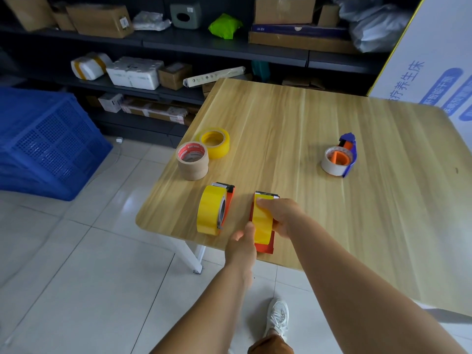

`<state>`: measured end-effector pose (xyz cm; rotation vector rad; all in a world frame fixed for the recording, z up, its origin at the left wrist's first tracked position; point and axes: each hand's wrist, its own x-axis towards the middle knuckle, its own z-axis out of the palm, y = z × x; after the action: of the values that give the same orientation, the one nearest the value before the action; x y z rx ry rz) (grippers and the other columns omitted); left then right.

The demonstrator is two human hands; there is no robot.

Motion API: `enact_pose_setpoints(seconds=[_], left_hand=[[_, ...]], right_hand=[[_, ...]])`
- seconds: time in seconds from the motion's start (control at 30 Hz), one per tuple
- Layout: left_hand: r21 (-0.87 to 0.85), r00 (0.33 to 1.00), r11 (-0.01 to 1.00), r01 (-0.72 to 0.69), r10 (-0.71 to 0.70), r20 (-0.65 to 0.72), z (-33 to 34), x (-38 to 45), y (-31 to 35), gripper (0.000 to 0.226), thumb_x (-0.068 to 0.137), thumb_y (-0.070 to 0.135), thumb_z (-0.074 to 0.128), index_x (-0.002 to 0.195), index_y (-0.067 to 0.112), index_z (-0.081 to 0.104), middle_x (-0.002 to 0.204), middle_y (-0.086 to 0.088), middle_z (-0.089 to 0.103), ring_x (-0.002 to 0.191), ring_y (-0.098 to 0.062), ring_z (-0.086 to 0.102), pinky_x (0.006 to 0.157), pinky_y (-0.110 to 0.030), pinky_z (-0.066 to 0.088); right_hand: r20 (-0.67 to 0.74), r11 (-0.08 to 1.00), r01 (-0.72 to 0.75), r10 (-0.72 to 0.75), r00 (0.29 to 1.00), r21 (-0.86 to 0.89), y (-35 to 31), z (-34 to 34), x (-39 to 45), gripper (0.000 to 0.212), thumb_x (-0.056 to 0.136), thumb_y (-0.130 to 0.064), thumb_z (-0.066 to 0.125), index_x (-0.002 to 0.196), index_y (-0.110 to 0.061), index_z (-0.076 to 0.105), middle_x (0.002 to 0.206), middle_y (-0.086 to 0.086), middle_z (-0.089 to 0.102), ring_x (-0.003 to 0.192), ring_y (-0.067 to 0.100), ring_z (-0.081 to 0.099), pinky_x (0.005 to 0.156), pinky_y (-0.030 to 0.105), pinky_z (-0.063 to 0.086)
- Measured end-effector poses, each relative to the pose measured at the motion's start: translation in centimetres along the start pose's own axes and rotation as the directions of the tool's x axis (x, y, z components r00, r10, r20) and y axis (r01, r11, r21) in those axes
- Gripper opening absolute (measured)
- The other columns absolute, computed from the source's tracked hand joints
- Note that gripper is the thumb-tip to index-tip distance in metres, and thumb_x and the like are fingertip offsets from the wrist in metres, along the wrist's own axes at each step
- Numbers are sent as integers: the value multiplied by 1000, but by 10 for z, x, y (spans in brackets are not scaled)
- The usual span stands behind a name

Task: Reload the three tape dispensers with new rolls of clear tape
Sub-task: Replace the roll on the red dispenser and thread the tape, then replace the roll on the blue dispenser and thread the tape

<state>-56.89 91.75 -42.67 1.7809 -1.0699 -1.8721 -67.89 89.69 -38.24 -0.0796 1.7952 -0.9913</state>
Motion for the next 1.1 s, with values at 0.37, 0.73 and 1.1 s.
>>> enact_pose_setpoints(seconds=[0.37,0.73,1.1], left_hand=[[117,964,960,-254,262,-57,1,-18,16,37,97,33,48,129,17,57,122,-1,59,100,-13,47,88,-30,42],[417,917,838,-352,397,-24,4,-13,35,43,97,34,47,137,18,48,133,0,55,128,-27,49,103,-42,43],[810,719,216,-546,617,320,52,3,105,60,99,33,42,150,12,19,157,-6,24,144,-22,23,116,-37,23]], right_hand=[[-130,986,71,-91,987,-154,9,-2,-5,24,80,-29,73,82,-10,58,83,8,63,76,23,65,71,33,55],[-97,942,145,-182,978,-303,7,-12,-18,29,90,-38,60,90,-9,56,73,6,53,62,20,53,53,27,41],[13,583,459,-609,793,-670,-38,-70,5,63,98,-35,46,152,-18,19,157,5,27,139,24,34,108,37,35]])
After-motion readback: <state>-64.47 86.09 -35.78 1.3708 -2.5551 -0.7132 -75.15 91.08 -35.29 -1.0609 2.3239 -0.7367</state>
